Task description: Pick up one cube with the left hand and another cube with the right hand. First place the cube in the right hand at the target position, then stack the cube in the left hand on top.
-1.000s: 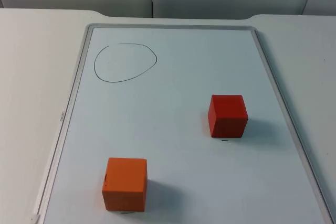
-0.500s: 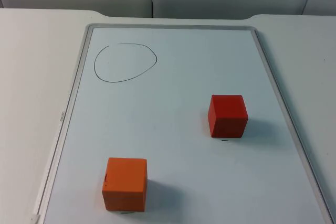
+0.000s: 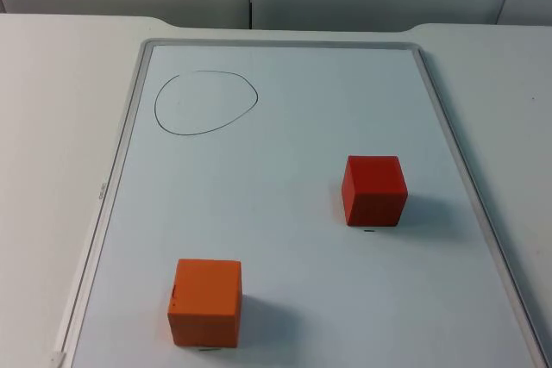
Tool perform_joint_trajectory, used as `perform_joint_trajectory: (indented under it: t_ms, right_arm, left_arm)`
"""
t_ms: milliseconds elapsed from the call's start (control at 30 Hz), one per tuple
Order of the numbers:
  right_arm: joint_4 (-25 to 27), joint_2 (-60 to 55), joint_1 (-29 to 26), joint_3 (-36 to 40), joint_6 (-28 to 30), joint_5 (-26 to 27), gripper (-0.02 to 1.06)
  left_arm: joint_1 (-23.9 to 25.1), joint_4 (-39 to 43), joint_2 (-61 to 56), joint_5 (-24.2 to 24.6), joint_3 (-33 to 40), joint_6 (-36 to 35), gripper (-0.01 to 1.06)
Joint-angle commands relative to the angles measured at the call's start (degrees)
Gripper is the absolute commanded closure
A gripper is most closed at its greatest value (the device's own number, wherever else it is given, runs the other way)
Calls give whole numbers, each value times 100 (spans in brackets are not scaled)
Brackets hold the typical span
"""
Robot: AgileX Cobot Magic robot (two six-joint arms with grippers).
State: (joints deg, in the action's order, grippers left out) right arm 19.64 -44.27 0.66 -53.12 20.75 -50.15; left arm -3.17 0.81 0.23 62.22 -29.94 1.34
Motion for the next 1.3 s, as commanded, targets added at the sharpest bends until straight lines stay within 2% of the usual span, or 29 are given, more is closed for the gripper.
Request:
perform_joint_trajectory:
  t_ms: [0,67,167,200,300,333,433,500,533,633,833,933,1267]
  right_arm:
    - [614,-850,4,-405,545,44,0]
    - [737,-1191,32,-541,587,34,0]
    - [706,-2252,439,-1007,439,-8,0]
    - [706,-2252,439,-1007,439,-8,0]
    - [481,-3085,1011,-1281,-187,104,0]
    - [481,-3085,1011,-1281,-187,104,0]
    - [-433,-3933,1719,-1378,-1410,420,0]
    - [-579,-4044,1801,-1378,-1616,449,0]
    - [-1026,-4328,2000,-1378,-2075,531,0]
    - [-1561,-4891,2288,-1378,-2918,626,0]
    - [-1503,-5447,2547,-1378,-3338,1031,0]
    - [-1531,-5778,2818,-1388,-3731,1433,0]
    - [-1964,-6595,2974,-1378,-4799,1657,0]
  left_arm:
    - [33,-29,-23,-45,47,-24,0]
    - [33,-29,-23,-45,47,-24,0]
    - [33,-29,-23,-45,47,-24,0]
    - [33,-29,-23,-45,47,-24,0]
    - [33,-29,-23,-45,47,-24,0]
    - [33,-29,-23,-45,47,-24,0]
    - [33,-29,-23,-45,47,-24,0]
    - [33,-29,-23,-45,47,-24,0]
    - [33,-29,-23,-45,47,-24,0]
    - [33,-29,-23,-45,47,-24,0]
    - [33,-29,-23,-45,47,-24,0]
    - [33,-29,-23,-45,47,-24,0]
    - [33,-29,-23,-45,47,-24,0]
